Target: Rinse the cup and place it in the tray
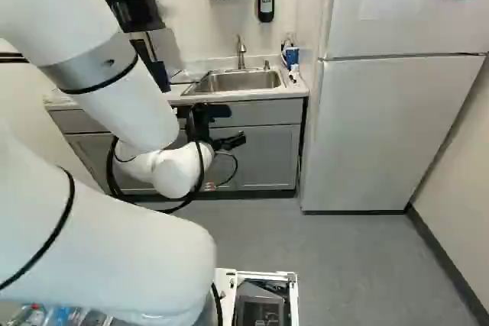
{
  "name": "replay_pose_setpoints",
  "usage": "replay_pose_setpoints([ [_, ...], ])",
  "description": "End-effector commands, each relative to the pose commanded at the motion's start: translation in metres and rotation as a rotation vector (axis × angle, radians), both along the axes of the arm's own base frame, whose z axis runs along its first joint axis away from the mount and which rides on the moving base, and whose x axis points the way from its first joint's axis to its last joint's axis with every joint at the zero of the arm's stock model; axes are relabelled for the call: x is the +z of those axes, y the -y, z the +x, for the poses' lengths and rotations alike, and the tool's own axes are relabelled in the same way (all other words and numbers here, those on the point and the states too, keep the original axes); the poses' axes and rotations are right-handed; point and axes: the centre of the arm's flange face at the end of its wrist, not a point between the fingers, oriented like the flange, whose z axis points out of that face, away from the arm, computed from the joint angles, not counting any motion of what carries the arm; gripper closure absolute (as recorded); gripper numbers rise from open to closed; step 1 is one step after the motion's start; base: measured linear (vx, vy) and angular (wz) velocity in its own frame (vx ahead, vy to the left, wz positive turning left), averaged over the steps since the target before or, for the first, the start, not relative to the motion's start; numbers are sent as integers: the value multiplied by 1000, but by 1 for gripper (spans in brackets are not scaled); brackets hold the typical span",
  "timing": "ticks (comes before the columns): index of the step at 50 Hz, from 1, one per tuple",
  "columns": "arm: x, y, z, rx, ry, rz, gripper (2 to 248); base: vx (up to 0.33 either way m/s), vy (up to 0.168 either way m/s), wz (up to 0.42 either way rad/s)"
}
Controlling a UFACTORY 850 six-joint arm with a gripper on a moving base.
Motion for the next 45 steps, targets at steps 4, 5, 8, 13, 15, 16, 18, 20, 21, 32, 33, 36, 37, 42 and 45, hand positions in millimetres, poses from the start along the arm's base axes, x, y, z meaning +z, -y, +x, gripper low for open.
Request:
replay_pose_setpoints([
  [4, 0, 0, 0, 0, 0, 0, 3, 0, 0, 0],
  [5, 0, 0, 0, 0, 0, 0, 3, 0, 0, 0],
  [8, 0, 0, 0, 0, 0, 0, 3, 0, 0, 0],
  [13, 0, 0, 0, 0, 0, 0, 3, 0, 0, 0],
  [15, 0, 0, 0, 0, 0, 0, 3, 0, 0, 0],
  [16, 0, 0, 0, 0, 0, 0, 3, 0, 0, 0],
  [18, 0, 0, 0, 0, 0, 0, 3, 0, 0, 0],
  [20, 0, 0, 1, 0, 0, 0, 3, 0, 0, 0],
  [21, 0, 0, 1, 0, 0, 0, 3, 0, 0, 0],
  [32, 6, 0, 11, 0, 9, 0, 3, 0, 0, 0],
  [33, 7, 0, 12, 0, 12, 0, 3, 0, 0, 0],
  [36, 9, 0, 15, 0, 19, 0, 3, 0, 0, 0],
  [37, 10, 0, 16, 0, 21, 0, 3, 0, 0, 0],
  [42, 15, 0, 22, 0, 33, 0, 3, 0, 0, 0],
  [45, 18, 0, 25, 0, 41, 0, 3, 0, 0, 0],
])
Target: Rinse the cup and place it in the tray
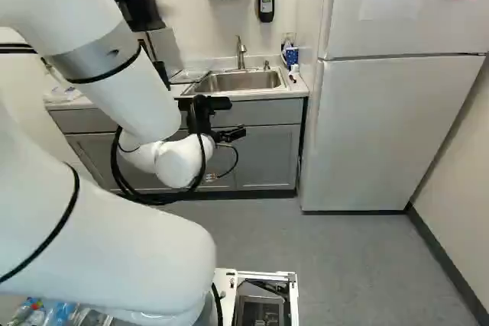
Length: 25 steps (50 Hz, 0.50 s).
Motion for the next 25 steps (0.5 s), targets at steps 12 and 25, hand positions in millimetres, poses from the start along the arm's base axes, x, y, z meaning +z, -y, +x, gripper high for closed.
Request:
replay_pose_setpoints([
  [12, 12, 0, 13, 0, 30, 0, 3, 0, 0, 0],
  [25, 26, 0, 28, 0, 61, 0, 3, 0, 0, 0],
])
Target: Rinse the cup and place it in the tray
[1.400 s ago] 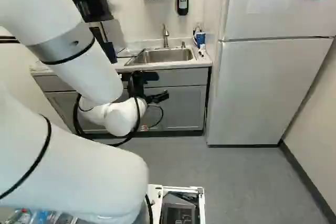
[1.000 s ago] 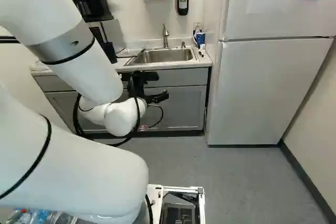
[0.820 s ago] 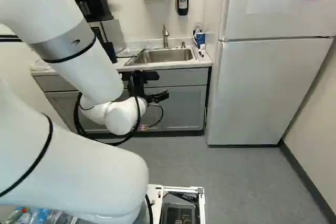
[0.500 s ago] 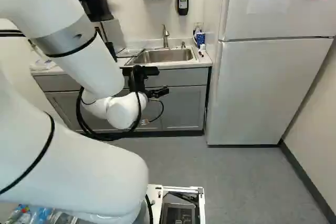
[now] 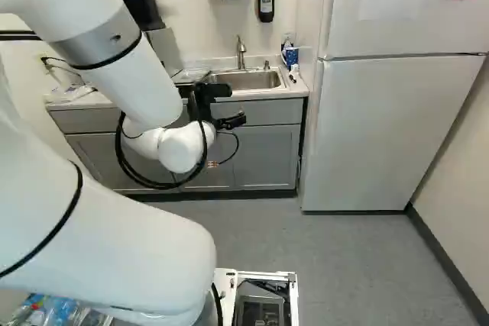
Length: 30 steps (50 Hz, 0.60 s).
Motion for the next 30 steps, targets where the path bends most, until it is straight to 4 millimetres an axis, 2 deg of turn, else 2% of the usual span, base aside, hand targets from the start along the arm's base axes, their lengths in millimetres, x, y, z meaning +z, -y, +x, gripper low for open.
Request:
replay_pose_setpoints([
  [30, 32, -1, 34, 3, 68, 0, 3, 0, 0, 0],
])
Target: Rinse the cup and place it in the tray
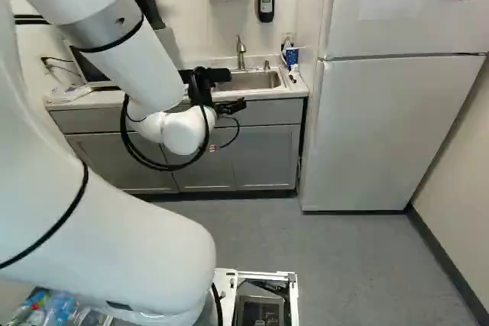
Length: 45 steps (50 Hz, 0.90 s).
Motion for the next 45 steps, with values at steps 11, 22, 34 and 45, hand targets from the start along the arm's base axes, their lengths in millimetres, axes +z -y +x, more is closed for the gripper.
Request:
replay_pose_setpoints([
  [11, 10, -1, 12, 3, 10, 0, 3, 0, 0, 0],
  [22, 20, -2, 23, 6, 13, 0, 3, 0, 0, 0],
  [34, 31, -4, 34, 11, 15, 0, 3, 0, 0, 0],
  [45, 41, -6, 44, 15, 18, 0, 3, 0, 0, 0],
])
